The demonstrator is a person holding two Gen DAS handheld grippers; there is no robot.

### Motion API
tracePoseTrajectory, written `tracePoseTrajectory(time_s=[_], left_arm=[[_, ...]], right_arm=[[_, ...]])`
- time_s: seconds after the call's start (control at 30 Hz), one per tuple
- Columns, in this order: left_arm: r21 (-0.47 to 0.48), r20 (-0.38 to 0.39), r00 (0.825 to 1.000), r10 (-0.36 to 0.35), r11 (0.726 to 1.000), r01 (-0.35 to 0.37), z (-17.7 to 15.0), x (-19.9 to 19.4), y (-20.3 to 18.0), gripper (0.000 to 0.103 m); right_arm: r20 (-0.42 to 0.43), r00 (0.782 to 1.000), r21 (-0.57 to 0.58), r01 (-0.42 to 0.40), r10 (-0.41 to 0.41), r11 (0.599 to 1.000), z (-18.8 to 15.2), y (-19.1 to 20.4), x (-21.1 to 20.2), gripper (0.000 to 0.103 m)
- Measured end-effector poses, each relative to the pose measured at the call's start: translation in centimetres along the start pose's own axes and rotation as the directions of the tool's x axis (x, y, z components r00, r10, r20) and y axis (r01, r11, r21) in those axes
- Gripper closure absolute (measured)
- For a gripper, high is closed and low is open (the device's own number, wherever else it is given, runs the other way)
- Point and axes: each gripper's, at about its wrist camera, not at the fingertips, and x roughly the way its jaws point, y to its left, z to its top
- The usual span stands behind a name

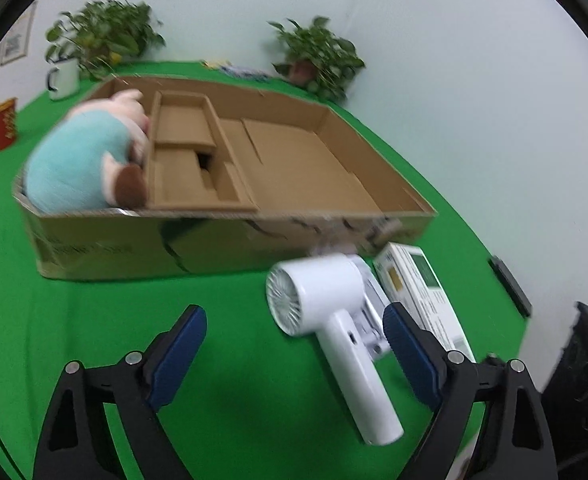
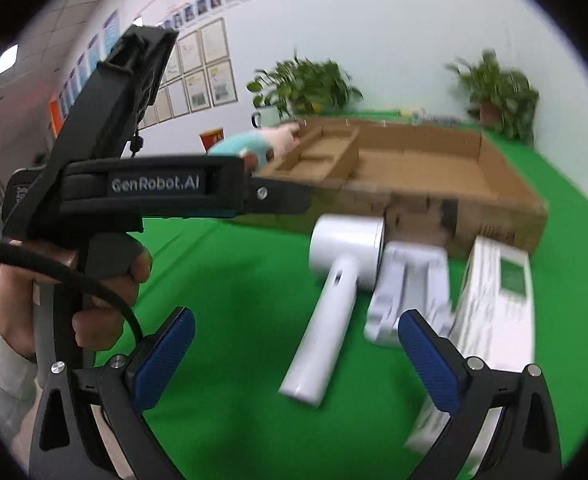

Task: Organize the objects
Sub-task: 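Withdraw the left gripper and move the right gripper toward the white hair dryer, then close the right gripper on the hair dryer handle and lift it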

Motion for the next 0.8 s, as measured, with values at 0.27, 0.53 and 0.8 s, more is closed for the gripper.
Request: tracePoseTrajectory(time_s=[0.27,0.53,0.8], left_arm=[[-0.053,-0.083,0.991,-0.102,0.994,0.098,-0.6,2.8,0.4,0.032],[-0.068,-0.117,0.984,-0.132,0.99,0.125,-1.4,3.1,0.4,0.034],[-0.077,-0.188,0.969,-0.161,0.986,0.149,-5.0,2.9,-0.2,0.034]], right_arm=[[-0.045,0.998,-0.002,0.046,-0.047,0.999,0.1,0.0,1.2,0.036],[-0.12,0.989,0.007,0.086,-0.085,0.996,-0.4,-0.2,2.8,0.072],[-0.187,0.982,0.079,-0.013,0.028,0.997,-2.8,1.2,0.1,0.071]])
